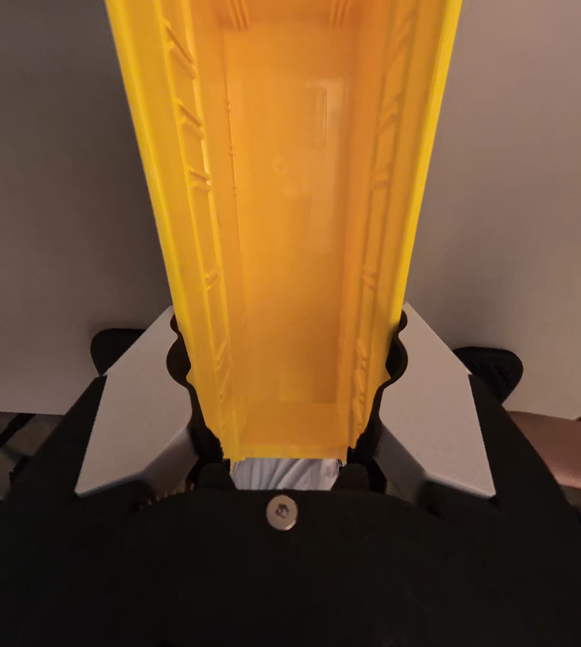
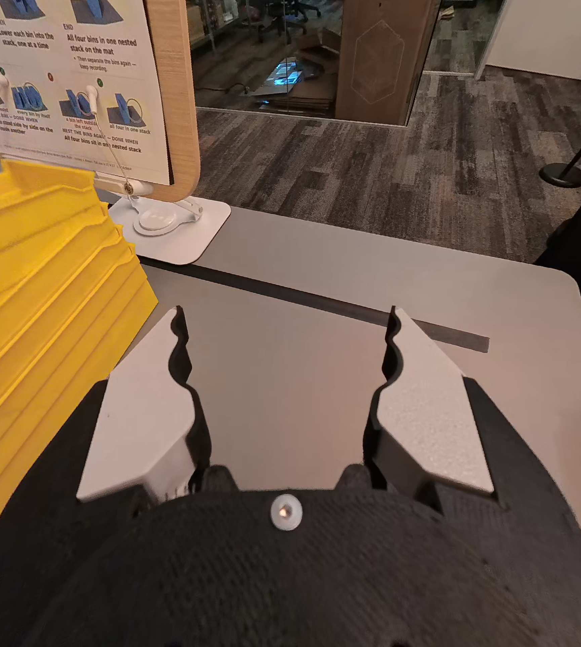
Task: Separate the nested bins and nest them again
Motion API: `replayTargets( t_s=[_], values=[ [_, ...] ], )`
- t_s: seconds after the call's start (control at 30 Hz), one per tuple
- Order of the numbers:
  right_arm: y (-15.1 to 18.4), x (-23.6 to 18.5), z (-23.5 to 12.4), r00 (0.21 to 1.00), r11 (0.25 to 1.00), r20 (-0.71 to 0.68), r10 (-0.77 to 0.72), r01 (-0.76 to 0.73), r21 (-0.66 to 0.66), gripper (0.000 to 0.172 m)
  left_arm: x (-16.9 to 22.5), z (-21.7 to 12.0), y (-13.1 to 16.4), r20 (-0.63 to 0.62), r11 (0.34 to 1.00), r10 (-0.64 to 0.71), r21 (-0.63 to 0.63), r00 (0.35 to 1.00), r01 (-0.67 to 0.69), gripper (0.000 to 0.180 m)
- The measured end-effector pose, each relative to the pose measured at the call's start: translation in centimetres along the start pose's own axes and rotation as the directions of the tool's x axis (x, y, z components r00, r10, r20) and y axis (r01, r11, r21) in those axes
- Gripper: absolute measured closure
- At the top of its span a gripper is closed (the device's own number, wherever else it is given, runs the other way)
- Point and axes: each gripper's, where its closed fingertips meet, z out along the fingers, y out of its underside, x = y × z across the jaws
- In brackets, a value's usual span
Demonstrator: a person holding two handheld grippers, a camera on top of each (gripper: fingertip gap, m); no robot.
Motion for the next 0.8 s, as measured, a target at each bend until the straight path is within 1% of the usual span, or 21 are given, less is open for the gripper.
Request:
replayTargets(
  t_s=[0.17,0.23,0.3,0.37,0.47,0.5,0.57,0.6,0.63,0.67,0.7,0.73,0.8],
  values=[
    [0.0,-0.4,0.0,1.0,1.0,0.01,-0.006,0.006,-0.001,0.059,0.1,2.4,0.4,-0.001,0.999,0.002,-0.035,1.0,-0.002,0.06],
    [0.0,-0.5,0.0,1.0,1.0,0.014,-0.008,0.008,-0.003,0.059,0.1,2.5,0.3,-0.006,1.0,0.006,-0.016,1.0,-0.006,0.056],
    [0.1,-0.5,0.1,1.0,1.0,0.018,-0.008,0.008,-0.008,0.059,0.1,2.5,0.6,-0.014,0.999,0.043,-0.017,0.999,-0.044,0.053],
    [0.2,-0.4,0.2,1.0,1.0,0.017,-0.005,0.005,-0.012,0.059,0.2,2.2,0.8,-0.052,0.997,0.073,-0.014,0.996,-0.074,0.052],
    [0.5,-0.3,0.4,1.0,1.0,0.017,0.0,0.001,-0.021,0.059,0.3,1.4,0.6,-0.109,0.992,0.122,0.038,0.986,-0.119,0.053],
    [0.5,-0.2,0.4,1.0,1.0,0.016,0.0,0.001,-0.023,0.059,0.2,0.9,0.5,-0.112,0.986,0.154,0.074,0.982,-0.147,0.055],
    [0.7,-0.1,0.6,1.0,1.0,0.014,-0.001,0.001,-0.03,0.059,-0.3,-0.6,0.0,-0.071,0.958,0.242,0.173,0.968,-0.226,0.057],
    [0.8,-0.1,0.7,1.0,0.999,0.016,0.001,-0.001,-0.034,0.059,-0.5,-1.4,-0.2,-0.032,0.928,0.307,0.232,0.951,-0.291,0.057],
    [1.1,-0.1,0.8,1.0,0.999,0.022,0.005,-0.004,-0.047,0.06,-0.5,-2.4,-0.4,0.017,0.877,0.384,0.305,0.923,-0.37,0.055],
    [1.5,-0.3,1.1,0.999,0.998,0.037,0.012,-0.01,-0.065,0.06,0.2,-3.5,-0.4,0.063,0.796,0.477,0.392,0.877,-0.461,0.052],
    [1.8,-0.4,1.3,0.998,0.997,0.053,0.023,-0.018,-0.079,0.06,1.2,-4.5,0.5,0.108,0.693,0.577,0.462,0.81,-0.554,0.063],
    [2.1,-0.5,1.5,0.997,0.995,0.063,0.032,-0.026,-0.092,0.06,2.3,-5.1,1.9,0.155,0.578,0.669,0.506,0.727,-0.64,0.07],
    [2.5,-0.5,1.9,0.997,0.994,0.071,0.042,-0.034,-0.108,0.061,4.1,-5.7,5.8,0.25,0.339,0.807,0.547,0.536,-0.766,0.085]
  ],
)
